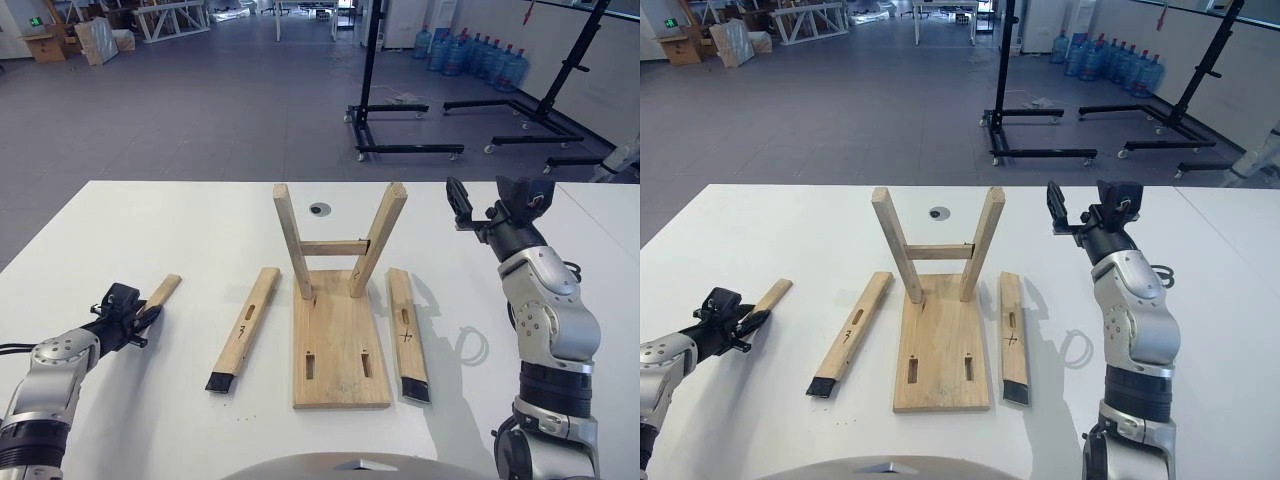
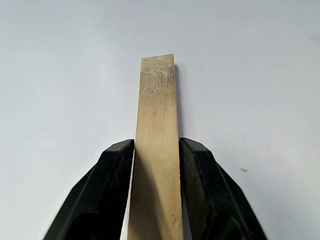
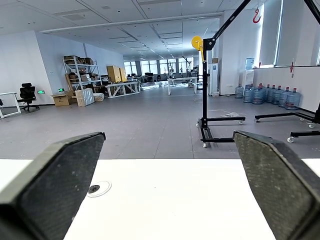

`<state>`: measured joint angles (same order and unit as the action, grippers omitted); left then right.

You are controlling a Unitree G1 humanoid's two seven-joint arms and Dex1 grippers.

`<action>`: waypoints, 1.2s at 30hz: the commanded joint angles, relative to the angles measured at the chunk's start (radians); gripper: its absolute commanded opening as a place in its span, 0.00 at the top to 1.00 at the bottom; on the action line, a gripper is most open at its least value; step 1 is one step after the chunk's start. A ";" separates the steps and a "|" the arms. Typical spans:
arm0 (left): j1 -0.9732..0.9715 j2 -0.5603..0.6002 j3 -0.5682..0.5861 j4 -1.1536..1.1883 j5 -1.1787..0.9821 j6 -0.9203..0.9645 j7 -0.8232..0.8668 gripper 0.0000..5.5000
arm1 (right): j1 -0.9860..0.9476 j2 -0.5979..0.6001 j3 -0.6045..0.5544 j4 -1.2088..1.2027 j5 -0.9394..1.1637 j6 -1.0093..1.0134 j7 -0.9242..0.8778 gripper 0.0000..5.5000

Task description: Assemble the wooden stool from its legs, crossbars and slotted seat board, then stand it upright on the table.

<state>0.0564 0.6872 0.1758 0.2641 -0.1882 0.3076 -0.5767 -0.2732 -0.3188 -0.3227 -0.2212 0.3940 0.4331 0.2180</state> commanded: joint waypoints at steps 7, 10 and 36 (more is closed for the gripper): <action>-0.169 -0.139 0.062 -0.193 -0.094 -0.355 0.003 0.77 | -0.118 0.015 -0.097 -0.014 0.275 0.104 0.037 0.14; -0.349 -0.165 -0.008 -0.410 -0.153 -0.344 -0.034 0.77 | -0.152 0.032 -0.131 -0.104 0.636 0.234 0.080 0.14; -0.530 -0.319 -0.367 -0.526 0.054 -0.426 -0.069 0.77 | -0.160 0.201 0.181 -0.187 0.871 0.158 -0.020 0.44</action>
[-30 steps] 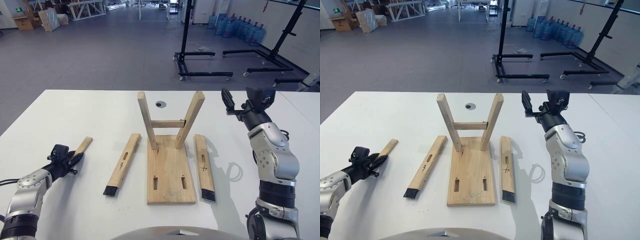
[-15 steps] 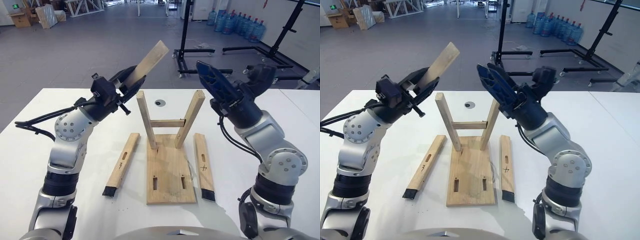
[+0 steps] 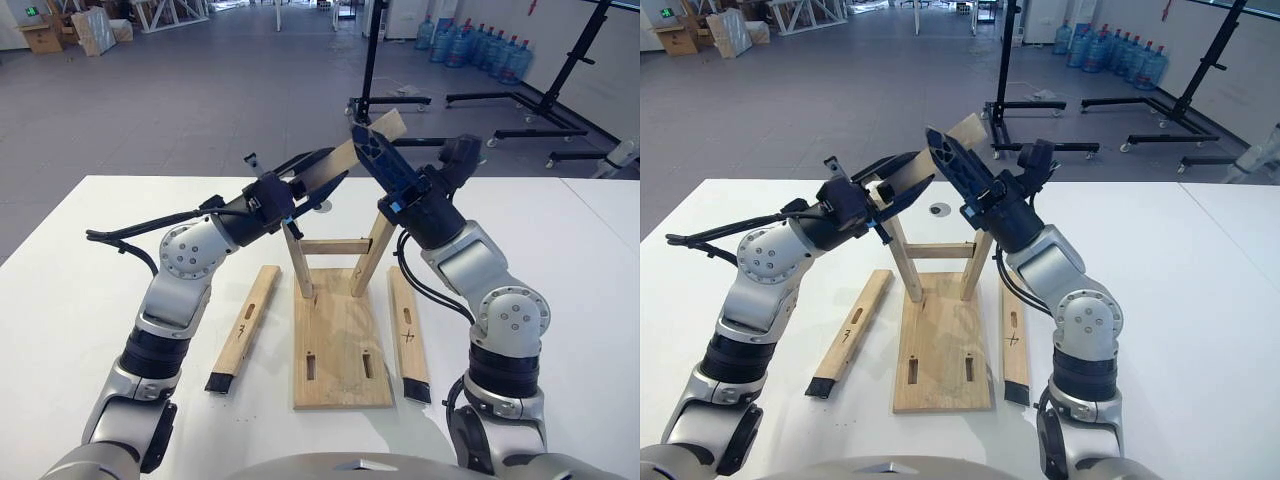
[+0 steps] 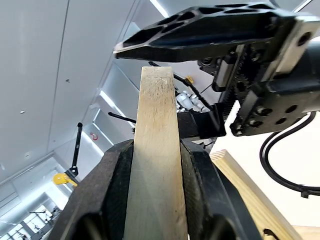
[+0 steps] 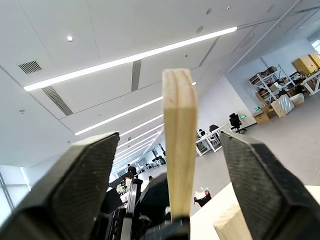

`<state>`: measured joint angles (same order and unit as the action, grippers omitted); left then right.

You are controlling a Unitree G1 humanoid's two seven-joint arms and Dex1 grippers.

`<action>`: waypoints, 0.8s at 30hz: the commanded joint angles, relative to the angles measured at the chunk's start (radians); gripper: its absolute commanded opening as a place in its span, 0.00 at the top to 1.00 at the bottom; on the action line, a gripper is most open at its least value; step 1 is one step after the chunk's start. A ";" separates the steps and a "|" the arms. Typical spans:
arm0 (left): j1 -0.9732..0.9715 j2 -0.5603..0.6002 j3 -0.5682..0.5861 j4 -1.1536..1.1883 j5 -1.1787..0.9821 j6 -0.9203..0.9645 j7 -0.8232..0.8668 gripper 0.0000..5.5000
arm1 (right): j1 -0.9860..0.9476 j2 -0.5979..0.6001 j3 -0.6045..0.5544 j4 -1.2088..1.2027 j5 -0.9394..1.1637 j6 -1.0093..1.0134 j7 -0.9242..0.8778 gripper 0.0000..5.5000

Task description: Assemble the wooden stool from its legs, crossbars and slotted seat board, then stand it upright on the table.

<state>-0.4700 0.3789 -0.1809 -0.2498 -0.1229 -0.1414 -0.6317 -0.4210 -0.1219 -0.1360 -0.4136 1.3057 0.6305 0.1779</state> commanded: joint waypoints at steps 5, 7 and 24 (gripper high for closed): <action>-0.009 -0.021 -0.002 -0.008 -0.012 0.031 -0.006 0.77 | -0.002 0.013 0.004 0.013 -0.059 -0.057 0.040 0.59; -0.008 -0.020 0.001 -0.007 -0.010 0.030 -0.006 0.77 | -0.003 0.014 0.004 0.017 -0.063 -0.059 0.044 0.65; -0.007 -0.012 0.005 0.029 -0.013 0.047 -0.020 0.70 | 0.005 0.059 0.008 0.030 -0.138 -0.117 0.069 0.93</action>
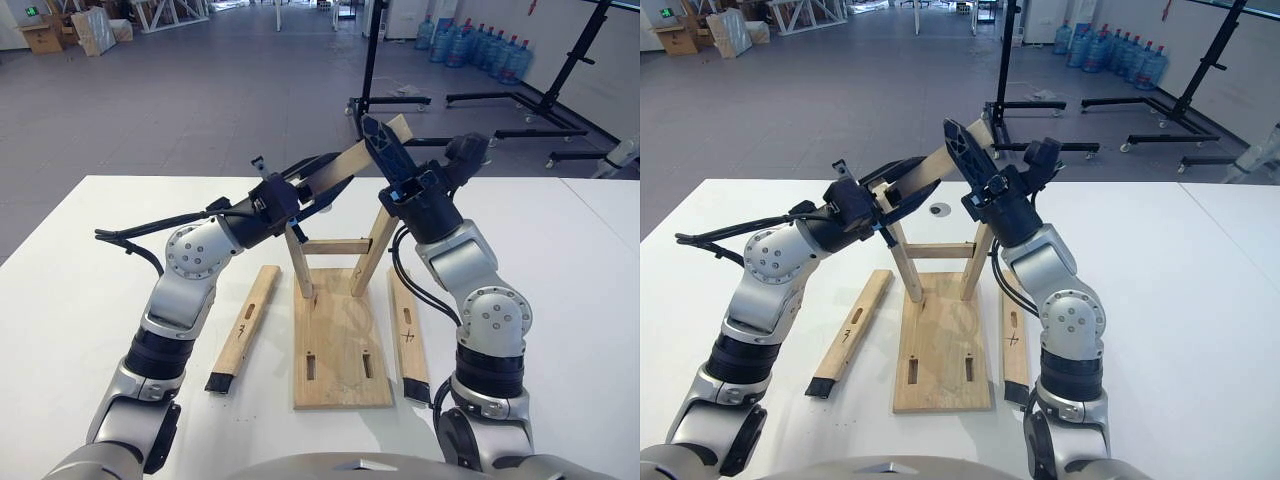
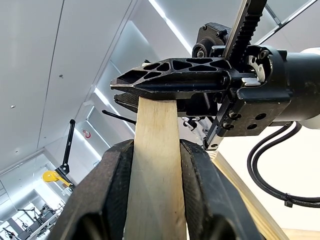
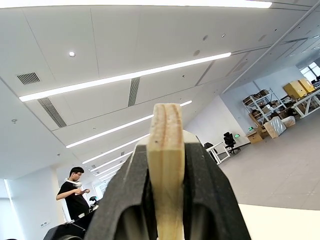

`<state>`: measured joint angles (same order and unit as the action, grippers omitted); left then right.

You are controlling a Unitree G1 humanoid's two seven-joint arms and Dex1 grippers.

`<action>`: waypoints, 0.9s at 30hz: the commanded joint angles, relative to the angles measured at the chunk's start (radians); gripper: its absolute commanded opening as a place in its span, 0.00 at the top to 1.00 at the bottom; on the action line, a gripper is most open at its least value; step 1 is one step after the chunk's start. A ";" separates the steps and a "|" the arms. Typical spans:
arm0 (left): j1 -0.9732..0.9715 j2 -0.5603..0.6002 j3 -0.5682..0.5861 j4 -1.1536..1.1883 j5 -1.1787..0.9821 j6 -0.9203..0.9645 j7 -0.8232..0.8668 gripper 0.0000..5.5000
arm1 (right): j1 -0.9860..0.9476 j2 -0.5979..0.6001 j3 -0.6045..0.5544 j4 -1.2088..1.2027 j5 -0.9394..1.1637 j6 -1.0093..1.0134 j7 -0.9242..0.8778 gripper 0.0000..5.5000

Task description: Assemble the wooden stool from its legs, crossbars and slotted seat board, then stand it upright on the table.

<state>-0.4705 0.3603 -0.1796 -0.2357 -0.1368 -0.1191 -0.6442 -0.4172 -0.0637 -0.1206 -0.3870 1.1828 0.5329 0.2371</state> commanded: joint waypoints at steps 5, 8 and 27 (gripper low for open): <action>0.000 0.010 0.011 0.005 0.002 0.061 0.001 0.58 | 0.009 -0.020 -0.025 0.004 -0.010 -0.016 0.022 0.93; 0.020 0.027 0.039 -0.001 -0.008 0.080 0.006 0.50 | 0.029 -0.065 -0.090 -0.004 0.052 0.002 0.014 0.93; 0.245 0.044 0.128 -0.193 0.030 0.222 0.154 0.47 | 0.617 -0.301 -0.124 -0.190 0.281 0.151 -0.556 0.93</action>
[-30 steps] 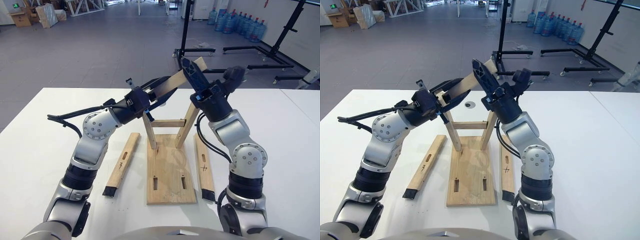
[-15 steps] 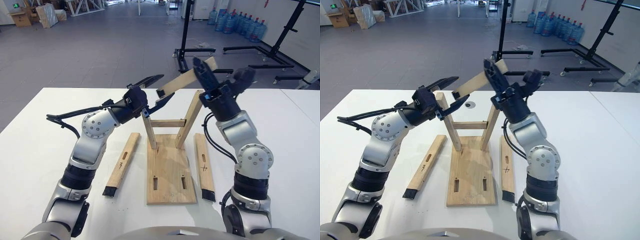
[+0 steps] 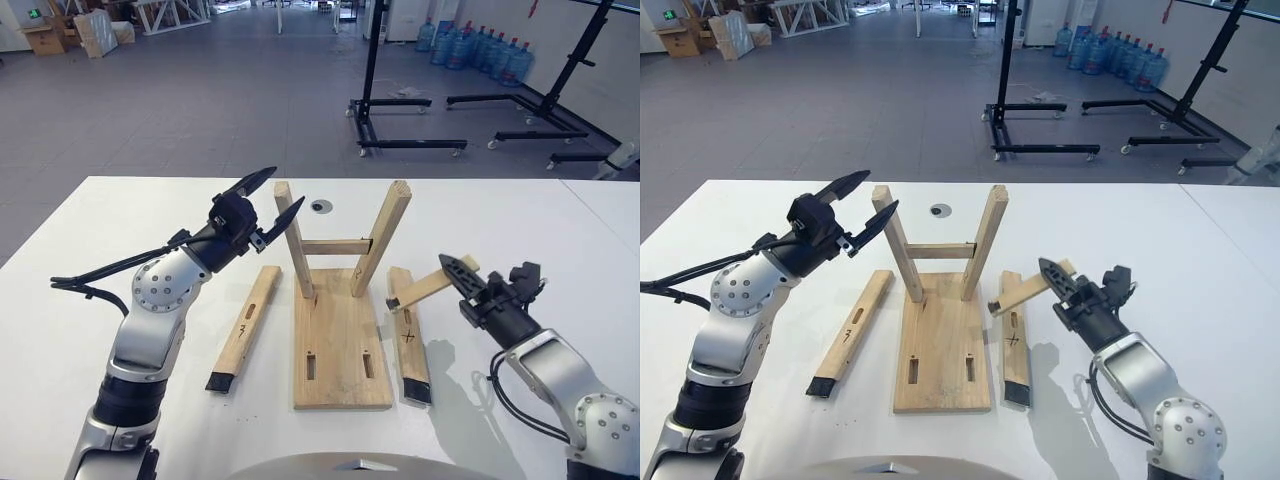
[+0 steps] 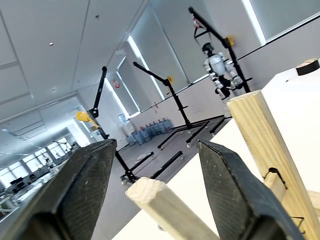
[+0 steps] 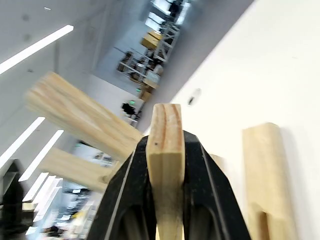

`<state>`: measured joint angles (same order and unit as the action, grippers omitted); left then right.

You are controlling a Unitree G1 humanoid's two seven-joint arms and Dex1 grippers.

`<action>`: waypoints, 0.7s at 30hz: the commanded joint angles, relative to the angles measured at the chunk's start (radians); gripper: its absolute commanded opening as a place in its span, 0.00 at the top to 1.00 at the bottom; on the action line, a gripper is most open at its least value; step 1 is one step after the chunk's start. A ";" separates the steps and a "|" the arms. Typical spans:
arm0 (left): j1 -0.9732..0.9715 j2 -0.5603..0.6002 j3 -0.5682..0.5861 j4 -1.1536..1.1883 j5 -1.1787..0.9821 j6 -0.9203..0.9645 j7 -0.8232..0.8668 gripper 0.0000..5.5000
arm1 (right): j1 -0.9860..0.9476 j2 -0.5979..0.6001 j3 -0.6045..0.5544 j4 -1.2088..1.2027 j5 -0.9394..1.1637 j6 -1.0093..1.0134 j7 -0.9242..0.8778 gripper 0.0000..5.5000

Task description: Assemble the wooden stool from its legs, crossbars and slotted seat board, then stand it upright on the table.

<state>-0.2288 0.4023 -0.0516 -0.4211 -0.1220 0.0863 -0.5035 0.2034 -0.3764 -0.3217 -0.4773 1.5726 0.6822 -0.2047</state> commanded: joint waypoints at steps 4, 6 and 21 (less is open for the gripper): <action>-0.005 0.005 -0.005 -0.003 0.015 0.025 0.008 0.47 | -0.017 0.017 0.124 -0.146 -0.270 -0.029 -0.164 0.93; -0.005 0.008 -0.004 -0.010 0.012 0.033 0.005 0.47 | -0.013 0.004 0.150 -0.184 -0.399 -0.048 -0.149 0.93; -0.010 0.001 -0.011 -0.008 0.030 0.060 0.018 0.47 | 0.010 0.026 0.207 -0.230 -0.724 -0.022 -0.070 0.93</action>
<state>-0.2297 0.4007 -0.0565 -0.4240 -0.0996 0.1310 -0.4886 0.1850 -0.3461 -0.0908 -0.7047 0.8460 0.6356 -0.2896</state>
